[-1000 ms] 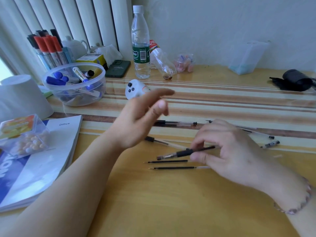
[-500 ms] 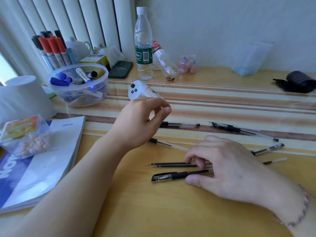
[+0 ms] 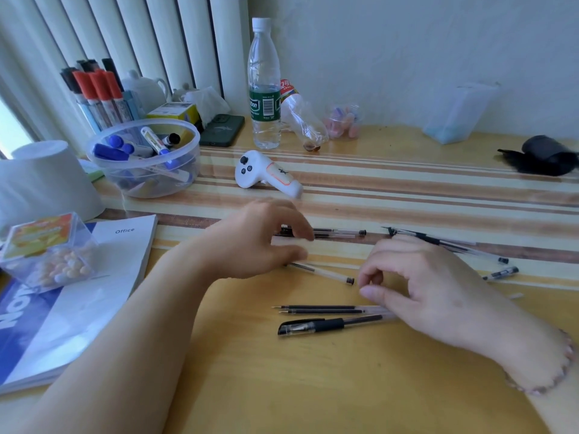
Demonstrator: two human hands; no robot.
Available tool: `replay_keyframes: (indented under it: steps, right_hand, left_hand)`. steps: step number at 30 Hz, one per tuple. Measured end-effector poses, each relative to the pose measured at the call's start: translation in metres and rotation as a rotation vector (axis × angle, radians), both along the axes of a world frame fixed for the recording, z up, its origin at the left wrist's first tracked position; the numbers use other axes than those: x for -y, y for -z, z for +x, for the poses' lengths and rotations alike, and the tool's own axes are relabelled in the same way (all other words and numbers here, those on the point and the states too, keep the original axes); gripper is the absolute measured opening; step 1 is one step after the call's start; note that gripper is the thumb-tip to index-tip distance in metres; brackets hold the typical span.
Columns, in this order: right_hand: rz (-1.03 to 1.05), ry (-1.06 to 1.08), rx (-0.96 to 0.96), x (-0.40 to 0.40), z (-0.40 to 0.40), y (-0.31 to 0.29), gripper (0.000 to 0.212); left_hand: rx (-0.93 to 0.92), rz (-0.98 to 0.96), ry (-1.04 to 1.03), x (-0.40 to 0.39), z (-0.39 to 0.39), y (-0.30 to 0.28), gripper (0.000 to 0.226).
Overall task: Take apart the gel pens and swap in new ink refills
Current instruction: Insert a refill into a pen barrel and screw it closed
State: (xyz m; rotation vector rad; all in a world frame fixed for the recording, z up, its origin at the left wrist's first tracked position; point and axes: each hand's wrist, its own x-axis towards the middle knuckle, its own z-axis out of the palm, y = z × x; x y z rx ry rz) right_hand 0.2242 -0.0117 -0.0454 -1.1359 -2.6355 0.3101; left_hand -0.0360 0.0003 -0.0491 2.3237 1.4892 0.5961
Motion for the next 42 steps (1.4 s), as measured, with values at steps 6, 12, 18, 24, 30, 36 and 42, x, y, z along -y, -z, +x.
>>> replay_keyframes:
  steps: [6, 12, 18, 24, 30, 36, 42]
  right_hand:
    - [-0.011, 0.032, 0.008, -0.005, 0.008, -0.003, 0.018]
    - [0.129, 0.093, -0.198, -0.006, 0.001, 0.006, 0.029]
    - [0.301, 0.086, -0.049, -0.003, -0.012, 0.011, 0.038]
    - [0.041, 0.17, -0.348, -0.011, 0.01, 0.002, 0.039]
    - [0.026, 0.167, -0.368, -0.011, 0.007, 0.001, 0.044]
    - [0.108, 0.101, -0.414, -0.013, 0.008, 0.002, 0.036]
    - [0.107, 0.147, -0.432, -0.018, 0.014, 0.002, 0.038]
  left_hand:
    - [-0.114, -0.093, 0.003, 0.003, 0.0, 0.0, 0.018]
    - [-0.122, -0.053, 0.014, 0.004, 0.006, 0.0, 0.004]
    - [0.038, 0.091, 0.117, 0.013, 0.035, 0.004, 0.007]
    - [0.132, 0.197, 0.116, 0.01, 0.036, 0.002, 0.017]
    - [0.048, 0.132, 0.096, 0.013, 0.042, 0.008, 0.023]
    - [0.126, 0.089, 0.093, 0.011, 0.037, 0.004, 0.022]
    - [0.107, 0.181, 0.0, 0.01, 0.031, 0.004, 0.025]
